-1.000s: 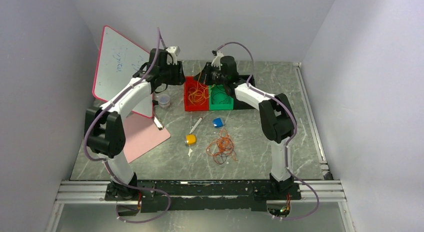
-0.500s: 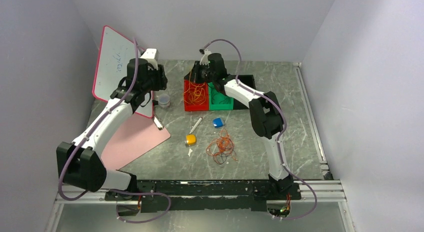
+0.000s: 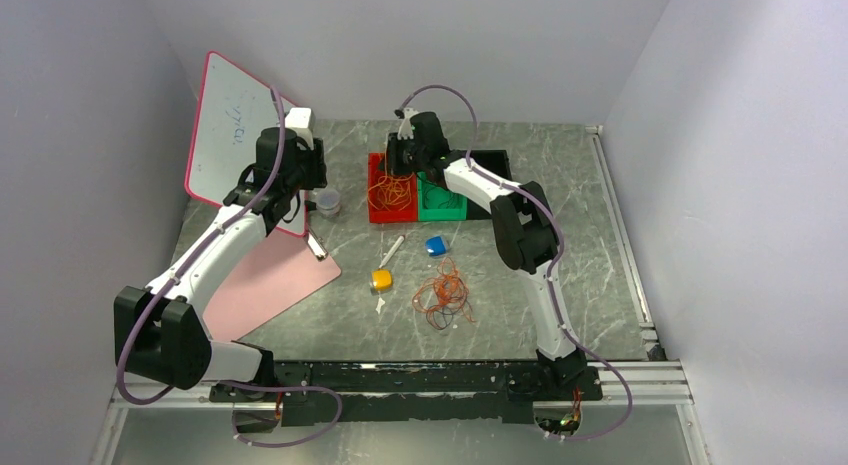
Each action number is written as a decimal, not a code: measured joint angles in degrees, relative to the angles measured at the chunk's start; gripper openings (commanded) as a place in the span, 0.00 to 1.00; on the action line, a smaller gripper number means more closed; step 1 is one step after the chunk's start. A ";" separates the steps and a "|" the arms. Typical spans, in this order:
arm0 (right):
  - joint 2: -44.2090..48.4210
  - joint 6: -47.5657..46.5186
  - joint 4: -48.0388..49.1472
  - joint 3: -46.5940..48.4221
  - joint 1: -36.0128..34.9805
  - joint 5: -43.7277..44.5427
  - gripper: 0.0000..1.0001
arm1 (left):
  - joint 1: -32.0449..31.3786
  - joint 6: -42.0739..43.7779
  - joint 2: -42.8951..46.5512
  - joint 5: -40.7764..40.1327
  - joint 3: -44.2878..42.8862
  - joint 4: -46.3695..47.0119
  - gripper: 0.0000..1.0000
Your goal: Untangle the cables
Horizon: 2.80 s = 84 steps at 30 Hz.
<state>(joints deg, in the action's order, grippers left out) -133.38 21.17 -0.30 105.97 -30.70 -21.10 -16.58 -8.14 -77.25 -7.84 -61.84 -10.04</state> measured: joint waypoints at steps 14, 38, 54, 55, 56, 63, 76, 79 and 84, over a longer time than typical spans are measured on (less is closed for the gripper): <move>0.31 -4.39 -4.07 -0.66 0.00 3.30 0.33 | 0.00 0.42 0.00 -0.20 0.00 0.59 0.48; 6.32 -14.38 -12.63 -3.63 -2.84 12.79 0.71 | 0.02 0.46 0.00 -0.15 0.00 0.83 0.47; 10.80 -19.96 -19.47 -3.43 -2.73 20.11 0.56 | 0.02 0.68 0.00 0.57 0.00 0.83 0.45; 11.43 -20.13 -19.74 -3.50 -2.73 20.74 0.54 | 0.02 0.68 0.00 0.59 0.00 0.83 0.45; 11.82 -20.28 -19.82 -3.50 -2.73 21.33 0.53 | 0.02 0.68 0.00 0.59 0.00 0.83 0.45; 14.67 -20.70 -19.37 -4.68 -2.75 22.73 0.61 | 0.02 0.74 -0.02 0.63 0.00 0.83 0.45; 22.40 -19.45 -17.88 -15.61 -2.75 14.01 0.45 | 0.02 0.85 -0.31 1.55 0.00 0.81 0.44; 24.96 -18.80 -17.18 -21.88 -2.75 13.57 0.47 | 0.02 0.90 -0.44 1.73 0.00 0.81 0.44; 34.67 -16.94 -15.98 -34.53 -2.75 13.60 0.51 | 0.02 0.92 -0.44 1.92 0.00 0.81 0.43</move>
<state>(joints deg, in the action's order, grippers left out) -98.72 4.23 -16.27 71.44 -33.45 -7.51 -16.56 -7.22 -77.69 -5.91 -61.84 -9.23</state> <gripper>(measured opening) 0.493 0.434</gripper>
